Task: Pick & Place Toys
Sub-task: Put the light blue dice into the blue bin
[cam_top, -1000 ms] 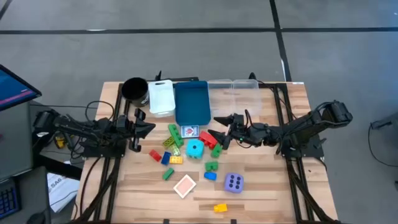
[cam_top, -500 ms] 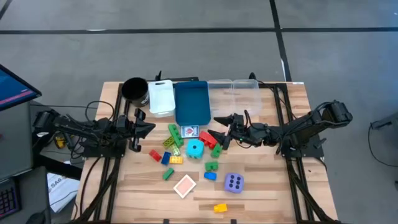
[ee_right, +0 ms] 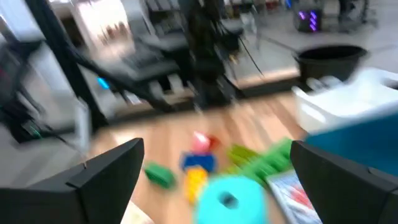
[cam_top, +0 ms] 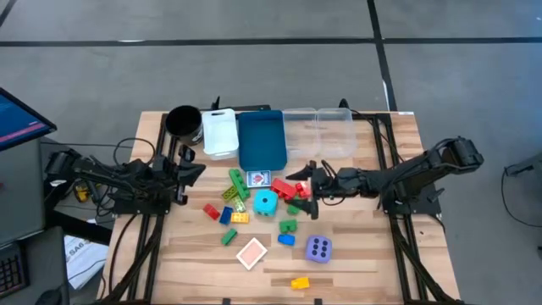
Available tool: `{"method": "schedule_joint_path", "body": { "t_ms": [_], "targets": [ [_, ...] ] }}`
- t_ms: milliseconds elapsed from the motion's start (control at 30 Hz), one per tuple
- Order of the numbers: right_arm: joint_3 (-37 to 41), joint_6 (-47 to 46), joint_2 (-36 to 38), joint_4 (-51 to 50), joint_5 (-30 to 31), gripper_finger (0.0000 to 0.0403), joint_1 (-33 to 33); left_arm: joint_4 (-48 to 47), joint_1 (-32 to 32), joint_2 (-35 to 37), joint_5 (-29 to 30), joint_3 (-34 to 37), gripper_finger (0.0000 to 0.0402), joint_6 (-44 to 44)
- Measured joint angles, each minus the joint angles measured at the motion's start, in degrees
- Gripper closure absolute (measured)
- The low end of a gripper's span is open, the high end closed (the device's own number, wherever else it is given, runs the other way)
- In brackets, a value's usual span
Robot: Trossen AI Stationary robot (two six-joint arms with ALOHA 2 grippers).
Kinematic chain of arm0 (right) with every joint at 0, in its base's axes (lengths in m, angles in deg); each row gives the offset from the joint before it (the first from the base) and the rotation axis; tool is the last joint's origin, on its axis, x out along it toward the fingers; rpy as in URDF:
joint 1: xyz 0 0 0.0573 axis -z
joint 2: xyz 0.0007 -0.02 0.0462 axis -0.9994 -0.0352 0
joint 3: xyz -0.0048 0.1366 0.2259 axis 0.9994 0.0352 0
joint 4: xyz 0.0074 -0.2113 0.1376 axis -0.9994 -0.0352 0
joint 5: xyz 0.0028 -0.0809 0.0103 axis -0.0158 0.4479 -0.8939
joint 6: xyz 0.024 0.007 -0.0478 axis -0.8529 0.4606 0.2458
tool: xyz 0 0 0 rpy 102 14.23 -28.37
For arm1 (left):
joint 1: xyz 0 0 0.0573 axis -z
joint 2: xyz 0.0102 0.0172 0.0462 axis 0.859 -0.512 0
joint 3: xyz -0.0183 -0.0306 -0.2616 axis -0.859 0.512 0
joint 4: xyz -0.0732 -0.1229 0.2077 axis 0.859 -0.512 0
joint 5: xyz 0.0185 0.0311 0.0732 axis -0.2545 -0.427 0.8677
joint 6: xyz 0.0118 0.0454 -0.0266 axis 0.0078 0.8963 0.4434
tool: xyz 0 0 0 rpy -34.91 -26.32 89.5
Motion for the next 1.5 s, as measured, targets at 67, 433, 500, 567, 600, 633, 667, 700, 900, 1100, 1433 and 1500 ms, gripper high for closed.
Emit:
{"method": "schedule_joint_path", "body": {
  "t_ms": [67, 433, 500, 567, 600, 633, 667, 700, 900, 1100, 1433, 1500],
  "targets": [
    [-1.53, 2.25, 0.75, -7.48, 0.07, 0.0003, 1.33, 0.52, -0.02, -0.10, 0.00, 0.02, 0.0399, 0.00],
    [-5.51, 8.03, -2.83, -11.38, 2.60, 0.0003, 7.81, 1.45, -0.01, -0.24, 0.58, 0.02, 0.0399, 0.00],
    [-5.51, 9.81, -4.20, -10.18, 6.33, 0.0003, 7.32, 1.41, -0.04, -0.24, 0.59, 0.02, 0.0399, 0.18],
    [-5.50, 11.47, -5.79, -8.26, 8.10, 0.0003, 6.46, 1.00, -0.04, -0.24, 0.60, 0.02, 0.0399, 0.42],
    [-5.48, 11.83, -6.46, -7.00, 8.15, 0.0003, 5.97, 0.88, -0.04, -0.24, 0.61, 0.02, 0.0399, 0.42],
    [-5.48, 11.81, -7.02, -5.62, 8.03, 0.0003, 5.32, 0.48, -0.04, -0.24, 0.63, 0.02, 0.0399, 0.47],
    [-5.47, 11.52, -7.38, -4.74, 7.65, 0.0003, 4.62, -0.30, -0.04, -0.24, 0.63, 0.02, 0.0399, 0.71],
    [-5.50, 11.14, -7.70, -3.87, 7.52, 0.0003, 3.88, -1.05, -0.04, -0.24, 0.63, 0.02, 0.0399, 1.37],
    [-5.48, 8.69, -7.73, -3.76, 8.46, 0.0003, -0.56, -4.25, -0.07, -0.26, 0.67, 0.02, 0.0399, 3.16],
    [-5.46, 0.87, -7.60, -2.97, 7.41, 0.0003, -1.67, -7.93, -0.07, -0.24, 0.67, 0.02, 0.0399, 1.44],
    [-5.46, 1.01, -7.58, -0.79, 7.24, 0.0003, -4.26, -17.84, 0.02, -0.26, 0.63, 0.02, 0.0399, -11.89],
    [-5.46, 1.69, -7.60, -0.81, 7.28, 0.0003, -4.61, -18.89, 0.00, -0.26, 0.65, 0.04, 0.0399, -13.62]
  ]
}}
